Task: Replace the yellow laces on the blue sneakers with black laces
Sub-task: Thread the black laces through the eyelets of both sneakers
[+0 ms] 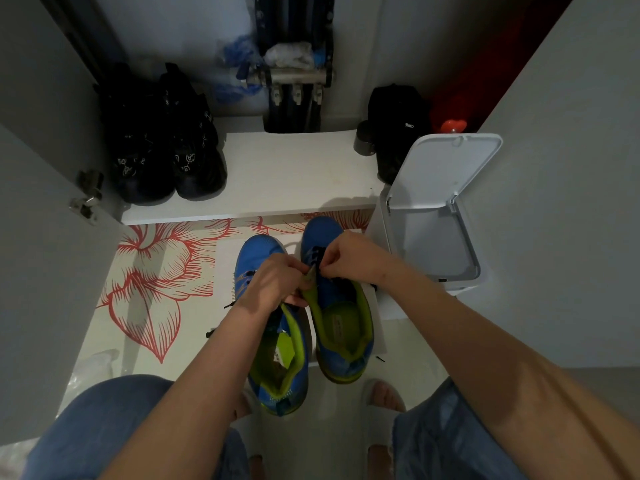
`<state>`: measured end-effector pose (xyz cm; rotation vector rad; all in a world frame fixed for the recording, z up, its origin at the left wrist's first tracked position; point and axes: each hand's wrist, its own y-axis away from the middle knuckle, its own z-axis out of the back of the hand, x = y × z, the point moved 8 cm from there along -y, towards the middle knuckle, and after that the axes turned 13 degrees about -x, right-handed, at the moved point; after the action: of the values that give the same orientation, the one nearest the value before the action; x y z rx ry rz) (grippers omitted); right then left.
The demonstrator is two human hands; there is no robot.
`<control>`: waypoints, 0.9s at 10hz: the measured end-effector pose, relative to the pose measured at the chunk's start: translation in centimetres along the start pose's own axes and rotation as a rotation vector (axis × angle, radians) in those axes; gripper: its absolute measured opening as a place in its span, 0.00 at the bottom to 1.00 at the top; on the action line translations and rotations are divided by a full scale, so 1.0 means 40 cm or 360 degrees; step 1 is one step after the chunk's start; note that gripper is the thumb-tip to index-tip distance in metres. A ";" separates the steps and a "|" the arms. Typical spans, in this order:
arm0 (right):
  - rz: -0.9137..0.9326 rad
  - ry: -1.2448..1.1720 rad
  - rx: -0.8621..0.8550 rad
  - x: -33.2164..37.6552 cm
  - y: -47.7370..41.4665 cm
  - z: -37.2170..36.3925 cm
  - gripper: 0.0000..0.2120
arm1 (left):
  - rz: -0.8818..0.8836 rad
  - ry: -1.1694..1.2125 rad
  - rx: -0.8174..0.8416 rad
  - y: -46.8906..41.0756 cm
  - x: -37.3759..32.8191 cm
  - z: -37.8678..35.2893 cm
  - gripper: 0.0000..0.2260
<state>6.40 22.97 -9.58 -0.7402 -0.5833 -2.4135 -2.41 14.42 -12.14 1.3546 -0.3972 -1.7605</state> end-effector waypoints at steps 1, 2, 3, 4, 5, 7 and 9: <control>0.0036 0.0089 0.0030 0.006 0.000 -0.019 0.08 | -0.0001 -0.0008 -0.0023 0.004 -0.001 0.002 0.14; 0.0046 0.0134 0.0028 0.007 -0.004 -0.026 0.07 | 0.0011 -0.0028 -0.0029 0.006 -0.002 0.002 0.14; 0.0042 0.0150 0.0007 0.005 -0.009 -0.031 0.07 | -0.0011 -0.0072 -0.0022 0.000 -0.003 0.001 0.15; 0.0037 0.0171 -0.0044 0.005 -0.009 -0.034 0.08 | -0.0030 -0.0087 -0.0023 -0.002 -0.006 0.002 0.16; 0.0020 0.0127 -0.0085 0.010 -0.005 -0.028 0.08 | -0.0062 -0.0016 0.0019 0.004 -0.008 0.004 0.11; -0.0010 -0.0046 0.0032 0.022 0.007 -0.026 0.12 | -0.0277 -0.0211 -0.0330 -0.003 -0.013 0.018 0.09; -0.0152 -0.0481 -0.0176 0.001 -0.007 0.077 0.07 | -0.0576 -0.0320 -0.0682 0.013 -0.056 0.065 0.08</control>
<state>7.37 24.82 -7.33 -1.1616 -0.6178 -2.4538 -4.42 15.22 -9.44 0.9864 0.1302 -2.1364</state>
